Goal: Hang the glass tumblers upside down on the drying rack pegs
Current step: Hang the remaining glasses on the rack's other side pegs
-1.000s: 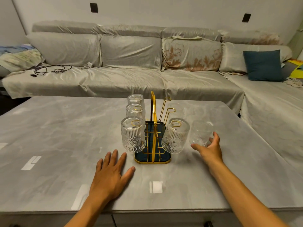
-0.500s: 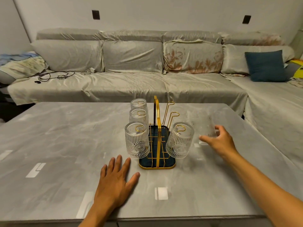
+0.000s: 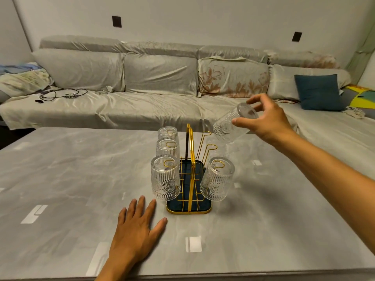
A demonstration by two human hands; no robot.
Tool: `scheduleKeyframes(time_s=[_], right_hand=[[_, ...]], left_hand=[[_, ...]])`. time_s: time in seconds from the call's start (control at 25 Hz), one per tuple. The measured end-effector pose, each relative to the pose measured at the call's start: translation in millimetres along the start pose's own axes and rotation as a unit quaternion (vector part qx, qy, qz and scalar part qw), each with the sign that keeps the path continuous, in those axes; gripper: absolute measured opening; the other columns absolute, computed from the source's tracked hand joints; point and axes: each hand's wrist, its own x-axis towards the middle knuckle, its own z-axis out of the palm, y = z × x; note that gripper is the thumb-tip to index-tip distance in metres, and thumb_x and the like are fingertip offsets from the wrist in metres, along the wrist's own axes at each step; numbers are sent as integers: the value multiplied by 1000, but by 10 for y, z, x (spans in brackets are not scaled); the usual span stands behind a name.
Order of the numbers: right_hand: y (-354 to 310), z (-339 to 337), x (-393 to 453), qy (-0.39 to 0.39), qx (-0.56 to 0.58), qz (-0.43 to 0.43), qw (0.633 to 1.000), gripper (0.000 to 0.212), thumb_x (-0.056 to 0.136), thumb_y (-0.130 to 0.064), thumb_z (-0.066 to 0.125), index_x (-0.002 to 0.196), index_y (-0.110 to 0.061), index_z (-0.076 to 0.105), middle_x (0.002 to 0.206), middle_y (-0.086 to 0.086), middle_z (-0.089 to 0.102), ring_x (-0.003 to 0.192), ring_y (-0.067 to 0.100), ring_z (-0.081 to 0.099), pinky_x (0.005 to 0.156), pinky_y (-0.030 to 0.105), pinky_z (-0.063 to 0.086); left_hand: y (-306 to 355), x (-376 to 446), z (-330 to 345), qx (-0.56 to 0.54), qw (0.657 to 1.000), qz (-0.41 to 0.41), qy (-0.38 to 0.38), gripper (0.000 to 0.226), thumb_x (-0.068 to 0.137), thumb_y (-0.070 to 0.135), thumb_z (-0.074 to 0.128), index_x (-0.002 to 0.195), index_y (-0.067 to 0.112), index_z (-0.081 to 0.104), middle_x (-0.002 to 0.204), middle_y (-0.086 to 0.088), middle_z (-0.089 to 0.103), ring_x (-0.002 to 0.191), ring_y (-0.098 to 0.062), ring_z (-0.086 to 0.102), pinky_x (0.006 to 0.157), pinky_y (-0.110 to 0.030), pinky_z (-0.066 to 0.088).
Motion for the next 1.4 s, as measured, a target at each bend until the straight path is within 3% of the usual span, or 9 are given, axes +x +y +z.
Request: scheduleKeyframes(time_s=[0.2,0.56,0.96,1.16,1.4], right_hand=[[46,282,5,-13,-45,-5,999,49,61,-54,79,100,-29,63,102,-3,61,92,18,58,72,29,42],[134,648,-76,-74,-93,-32,992,49,65,-46,81,107,-27,65,118,3,66,105,23,59,85,40,51],[311,937,-126,-101,-146,14,984,43,64,-43,79,103,-34,61,112,4,68,92,23,61,73,39,55],[371,1026,-110,-113,-167,28,979,42,62,-40,80,99,-34,61,116,4,65,91,21,57,67,32,45],[365,1015,-50,-155,-178,57,970,35,62,-39,79,90,-35,57,114,4,64,87,22,55,66,34,47]], left_hand=[[-15,5,6,0,1000,-3,0,83,78,80,0,150,40,-2,162,3,-10,147,-18,-15,119,-43,-9],[-9,-2,0,-3,1000,-2,5,84,76,81,-2,150,40,-4,162,3,-12,147,-18,-17,118,-42,-11],[-36,24,64,0,1000,-8,3,85,74,83,-3,148,43,-7,161,6,-16,145,-16,-20,116,-41,-15],[-33,43,70,3,1000,-10,0,85,74,84,-4,148,43,-9,160,6,-18,144,-16,-22,114,-41,-17],[-24,42,43,3,1000,-12,-4,83,75,82,-2,149,43,-7,161,6,-16,146,-17,-20,115,-41,-16]])
